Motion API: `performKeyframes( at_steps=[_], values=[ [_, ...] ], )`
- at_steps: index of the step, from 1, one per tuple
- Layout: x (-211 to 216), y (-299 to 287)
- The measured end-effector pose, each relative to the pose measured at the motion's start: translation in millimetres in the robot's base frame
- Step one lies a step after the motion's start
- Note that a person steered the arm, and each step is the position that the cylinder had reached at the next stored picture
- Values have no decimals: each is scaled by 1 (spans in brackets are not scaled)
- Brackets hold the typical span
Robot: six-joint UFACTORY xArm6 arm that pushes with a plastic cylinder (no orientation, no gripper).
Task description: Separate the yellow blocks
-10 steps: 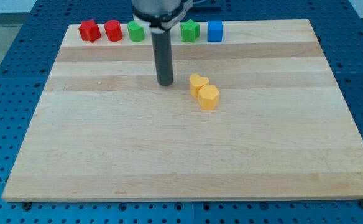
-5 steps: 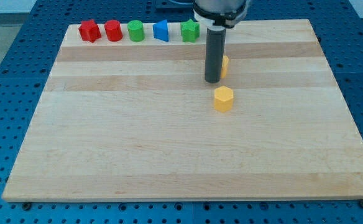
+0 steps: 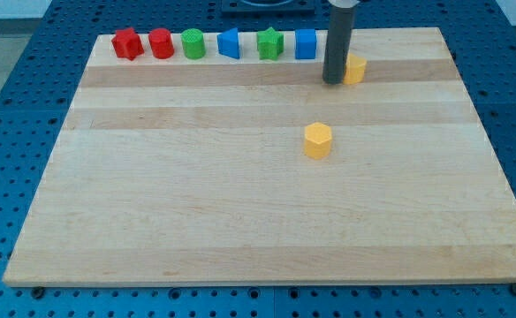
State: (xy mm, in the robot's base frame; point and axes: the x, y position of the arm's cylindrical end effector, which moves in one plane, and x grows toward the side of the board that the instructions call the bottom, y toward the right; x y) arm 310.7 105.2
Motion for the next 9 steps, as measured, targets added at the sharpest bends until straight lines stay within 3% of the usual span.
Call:
performKeyframes(
  at_steps=[6, 9],
  values=[
    [2, 73],
    [-36, 72]
  ],
)
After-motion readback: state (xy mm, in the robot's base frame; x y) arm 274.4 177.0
